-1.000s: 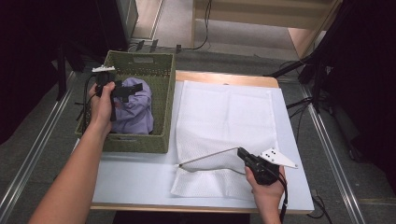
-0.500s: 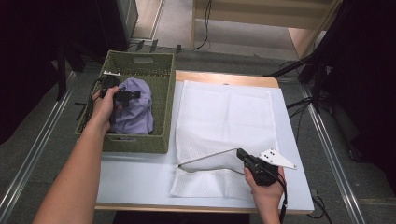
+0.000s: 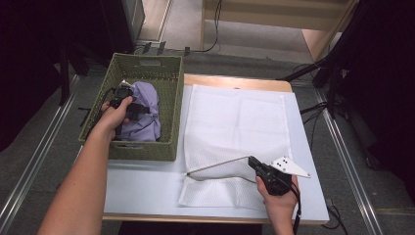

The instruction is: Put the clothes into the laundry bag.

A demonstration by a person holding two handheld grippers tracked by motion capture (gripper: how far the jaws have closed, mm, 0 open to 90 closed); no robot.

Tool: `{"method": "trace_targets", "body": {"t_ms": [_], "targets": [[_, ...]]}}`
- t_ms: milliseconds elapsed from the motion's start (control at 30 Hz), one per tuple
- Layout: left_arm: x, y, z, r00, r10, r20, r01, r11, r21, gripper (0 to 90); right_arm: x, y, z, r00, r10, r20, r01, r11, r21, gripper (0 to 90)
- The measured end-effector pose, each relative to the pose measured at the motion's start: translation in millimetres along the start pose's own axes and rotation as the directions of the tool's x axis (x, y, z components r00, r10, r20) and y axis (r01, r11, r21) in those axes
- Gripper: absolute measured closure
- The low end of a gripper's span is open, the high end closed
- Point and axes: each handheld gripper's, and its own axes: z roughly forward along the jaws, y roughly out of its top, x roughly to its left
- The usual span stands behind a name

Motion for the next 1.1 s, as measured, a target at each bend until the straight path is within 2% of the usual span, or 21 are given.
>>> {"method": "trace_targets", "body": {"t_ms": [133, 233, 400, 467, 600, 733, 800, 867, 967, 1067, 1100], "targets": [[-0.4, -0.3, 0.7, 0.9999, 0.012, -0.012, -0.012, 0.9999, 0.003, 7.9, 1.3, 0.1, 0.6, 1.0, 0.003, 0.0, -0.003, 1.0, 0.005, 89.0], [-1.1, -0.7, 1.0, 0.9985, 0.048, -0.025, -0.048, 0.9988, 0.009, 8.0, 1.5, -0.1, 1.0, 1.0, -0.003, -0.002, 0.003, 1.0, 0.006, 89.0], [0.4, -0.5, -0.2, 0.9992, 0.037, -0.015, -0.037, 0.9993, 0.009, 8.9, 1.5, -0.3, 0.8, 1.0, -0.001, -0.002, 0.001, 1.0, 0.007, 89.0], [-1.0, -0.6, 0.0, 0.9982, 0.051, -0.031, -0.05, 0.9986, 0.019, 9.6, 1.4, -0.3, 0.8, 1.0, -0.001, -0.003, 0.001, 1.0, 0.008, 89.0], [-5.7, -1.9, -0.3, 0.9915, 0.101, -0.083, -0.098, 0.9946, 0.033, 19.0, 1.5, -0.5, 1.3, 1.0, -0.007, -0.003, 0.007, 1.0, 0.006, 89.0], [-7.1, -2.5, -2.0, 0.9914, 0.096, -0.089, -0.094, 0.9951, 0.03, 26.1, 2.2, -0.8, 1.9, 1.0, -0.004, -0.005, 0.005, 1.0, 0.009, 88.9], [-7.0, -2.2, -3.9, 0.9903, 0.094, -0.102, -0.091, 0.9953, 0.031, 35.7, 2.6, -0.9, 2.2, 1.0, -0.003, -0.006, 0.004, 1.0, 0.012, 88.9], [-6.4, -1.6, -6.7, 0.9904, 0.098, -0.097, -0.095, 0.9948, 0.036, 44.2, 2.8, -1.0, 2.5, 1.0, -0.006, -0.005, 0.006, 1.0, 0.013, 88.9], [-6.1, -0.4, -11.1, 0.9899, 0.126, -0.064, -0.123, 0.9912, 0.048, 58.1, 3.0, -0.8, 2.9, 1.0, -0.004, -0.003, 0.004, 1.0, 0.014, 88.9], [-2.3, 2.0, -14.5, 0.9966, 0.082, -0.01, -0.082, 0.9952, 0.054, 67.8, 2.4, -0.6, 4.0, 1.0, -0.005, -0.004, 0.005, 1.0, 0.013, 88.9], [-2.2, 2.9, -15.5, 0.9971, 0.067, 0.036, -0.069, 0.9962, 0.052, 69.3, 2.4, -0.6, 4.4, 1.0, -0.002, -0.003, 0.002, 1.0, 0.014, 88.9]]}}
